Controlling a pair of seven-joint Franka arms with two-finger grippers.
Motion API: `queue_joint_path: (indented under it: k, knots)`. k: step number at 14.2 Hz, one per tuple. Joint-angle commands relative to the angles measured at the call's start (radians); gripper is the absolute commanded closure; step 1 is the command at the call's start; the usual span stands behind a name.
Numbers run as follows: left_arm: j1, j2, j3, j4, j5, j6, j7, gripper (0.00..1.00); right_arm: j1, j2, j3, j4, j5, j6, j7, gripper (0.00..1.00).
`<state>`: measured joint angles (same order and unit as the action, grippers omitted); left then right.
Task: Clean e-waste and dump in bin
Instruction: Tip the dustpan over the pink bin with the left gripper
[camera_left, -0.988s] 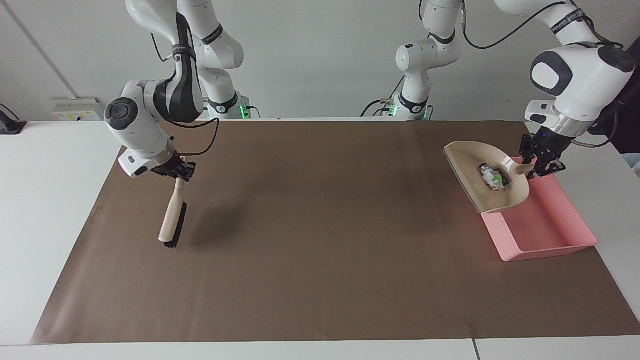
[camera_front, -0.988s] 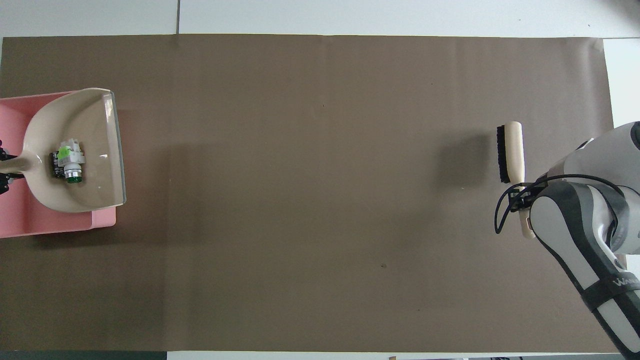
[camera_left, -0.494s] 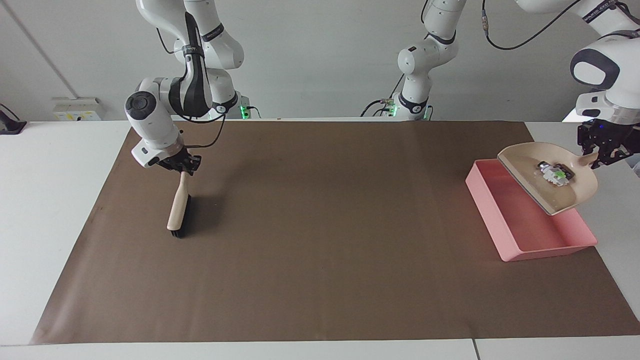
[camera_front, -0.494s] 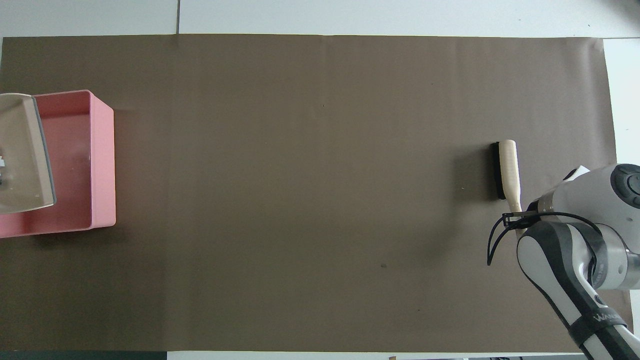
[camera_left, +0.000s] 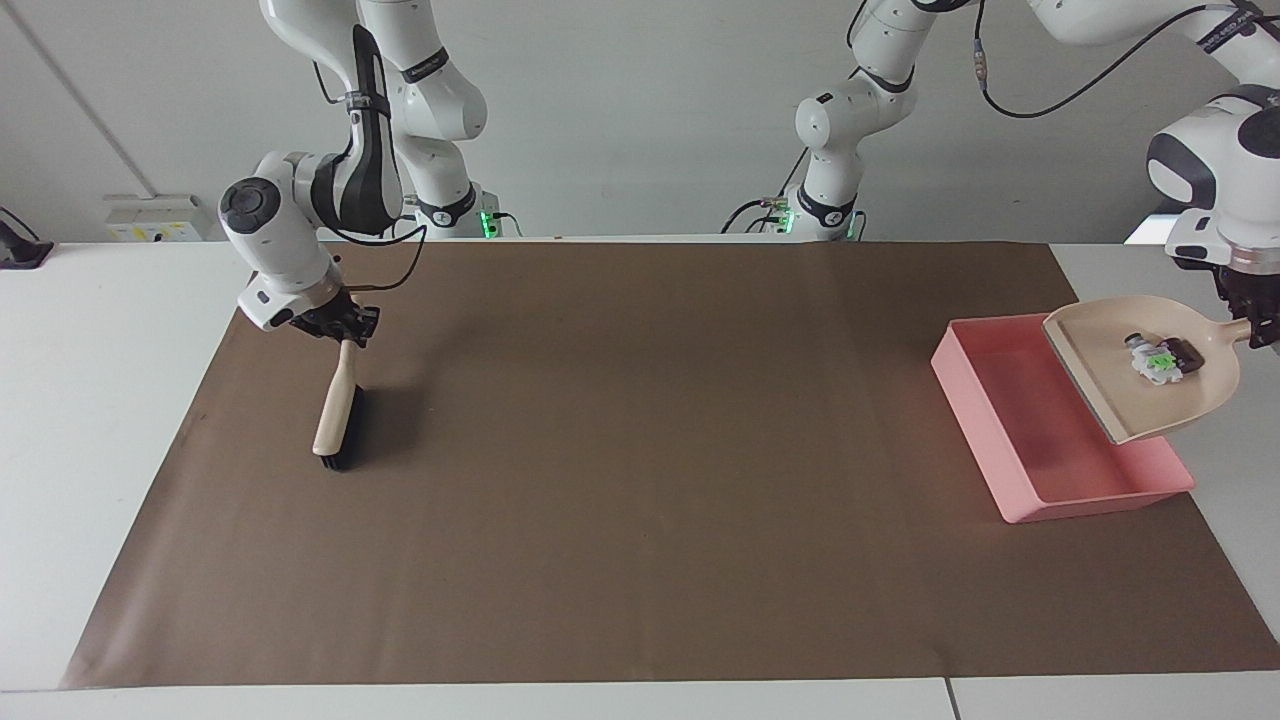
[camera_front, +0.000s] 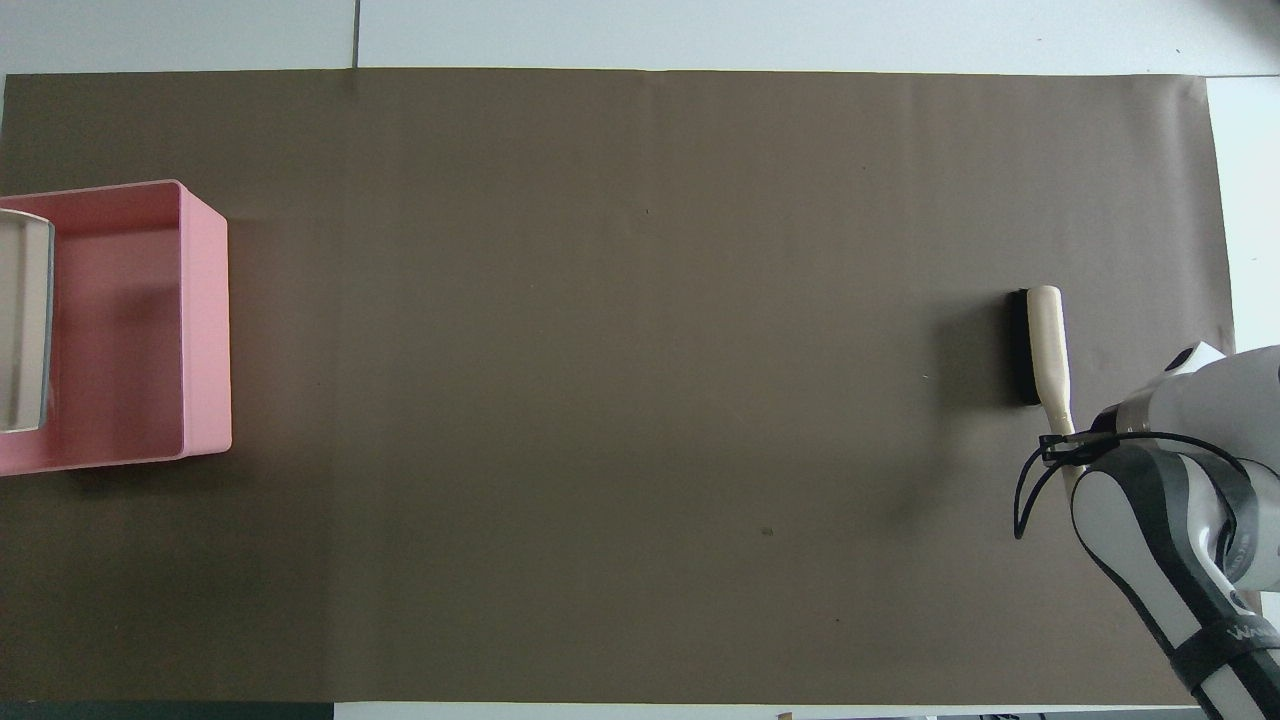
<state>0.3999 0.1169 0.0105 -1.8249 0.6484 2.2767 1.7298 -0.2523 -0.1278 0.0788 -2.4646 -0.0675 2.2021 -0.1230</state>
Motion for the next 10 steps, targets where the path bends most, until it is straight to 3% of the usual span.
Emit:
queue_joint_path:
  k: [1,3,4,5,7,8,9,10]
  knots:
    - [0.004,0.004,-0.001,0.021,0.104,0.001,-0.039,1.00,-0.028,-0.026,0.010,-0.042,-0.015,0.027,-0.044,0.98]
    - [-0.006,-0.002,-0.001,0.010,0.198,-0.003,-0.099,1.00,-0.028,-0.026,0.010,-0.042,-0.015,0.027,-0.049,0.95]
    - [-0.009,-0.005,-0.001,0.009,0.248,-0.008,-0.148,1.00,-0.028,-0.026,0.010,-0.042,-0.015,0.027,-0.050,0.88]
    - [-0.010,-0.006,-0.001,0.007,0.298,-0.012,-0.171,1.00,-0.027,-0.026,0.010,-0.042,-0.015,0.025,-0.050,0.72]
    - [-0.009,-0.010,-0.001,0.009,0.388,-0.016,-0.214,1.00,-0.027,-0.026,0.010,-0.040,-0.015,0.019,-0.050,0.27]
    - [-0.006,-0.010,-0.001,0.010,0.428,-0.023,-0.229,1.00,-0.024,-0.026,0.010,-0.039,-0.015,0.016,-0.052,0.13]
    - [-0.006,-0.011,-0.001,0.012,0.460,-0.031,-0.243,1.00,-0.021,-0.026,0.012,-0.036,-0.015,0.011,-0.052,0.01]
    - [-0.010,-0.013,-0.001,0.015,0.485,-0.042,-0.248,1.00,-0.018,-0.024,0.012,-0.033,-0.015,0.008,-0.050,0.01]
